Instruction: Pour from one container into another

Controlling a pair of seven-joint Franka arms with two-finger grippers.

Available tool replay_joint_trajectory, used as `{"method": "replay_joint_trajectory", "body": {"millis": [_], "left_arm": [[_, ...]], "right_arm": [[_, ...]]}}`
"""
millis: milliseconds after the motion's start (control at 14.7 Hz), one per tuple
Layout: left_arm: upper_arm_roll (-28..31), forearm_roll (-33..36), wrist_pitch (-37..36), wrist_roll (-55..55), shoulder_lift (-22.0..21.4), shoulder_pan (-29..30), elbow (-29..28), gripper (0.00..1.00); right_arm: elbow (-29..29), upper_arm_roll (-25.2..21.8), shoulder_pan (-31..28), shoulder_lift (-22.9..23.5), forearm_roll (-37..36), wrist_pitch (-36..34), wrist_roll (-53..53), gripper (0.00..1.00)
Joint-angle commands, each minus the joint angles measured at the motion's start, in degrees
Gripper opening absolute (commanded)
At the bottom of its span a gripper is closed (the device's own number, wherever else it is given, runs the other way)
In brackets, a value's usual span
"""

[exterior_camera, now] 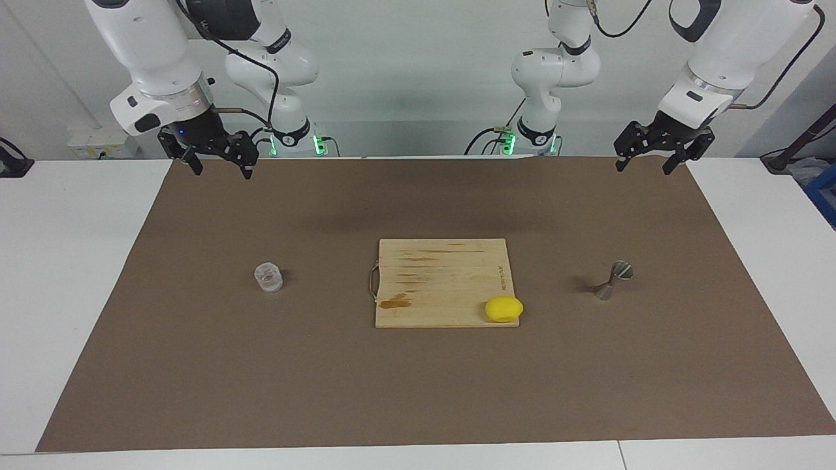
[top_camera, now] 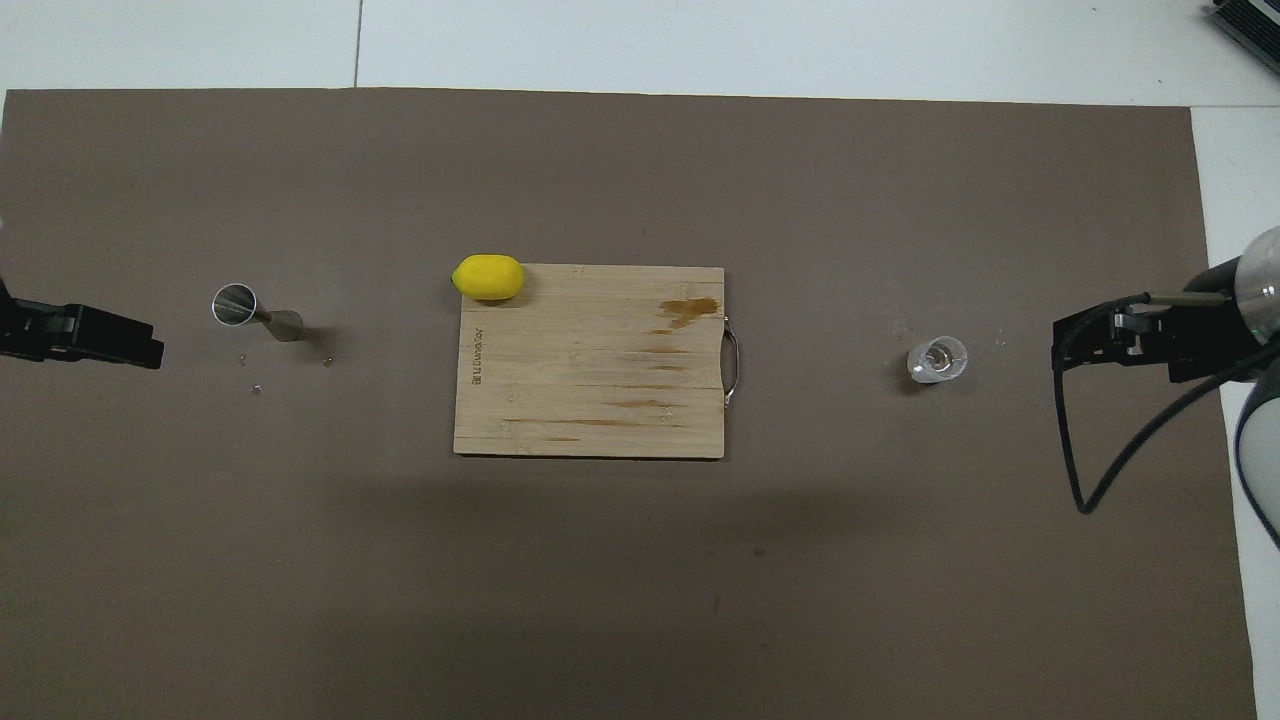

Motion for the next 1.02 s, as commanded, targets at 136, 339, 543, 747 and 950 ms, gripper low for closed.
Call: {"method": "replay_joint_trajectory", "body": {"millis": [136,339,543,747,950], "left_arm": [[0.5,0.0,1.4,-0.5,-0.9,-0.6,-1.6,1.00],[0.5,0.0,2.3,-0.4,-1.0,-0.7,-2.4,1.00],[0.6,0.0,5.7,-3.0,-1.2,-0.6,-6.1,1.00],[0.6,-0.4,9.3,-11.7,-0.2,-0.3,-8.4,1.00],[0.7,-2.3,9.3,-19.1,3.1,1.2,-7.4,1.00]], "right_arm": [[-0.3,0.0,-0.5,-0.6,1.0,-0.3,-0.9,1.00],[-0.4,0.0,-0.5,-0.6,1.1,-0.3,-0.9,1.00],[-0.4,0.0,-0.5,-0.6,1.0,-0.3,-0.9,1.00],[-0.4,0.0,-0.5,-0.6,1.0,-0.3,-0.9,1.00],[-0.4,0.0,-0.5,-0.6,1.1,-0.3,-0.9,1.00]]}}
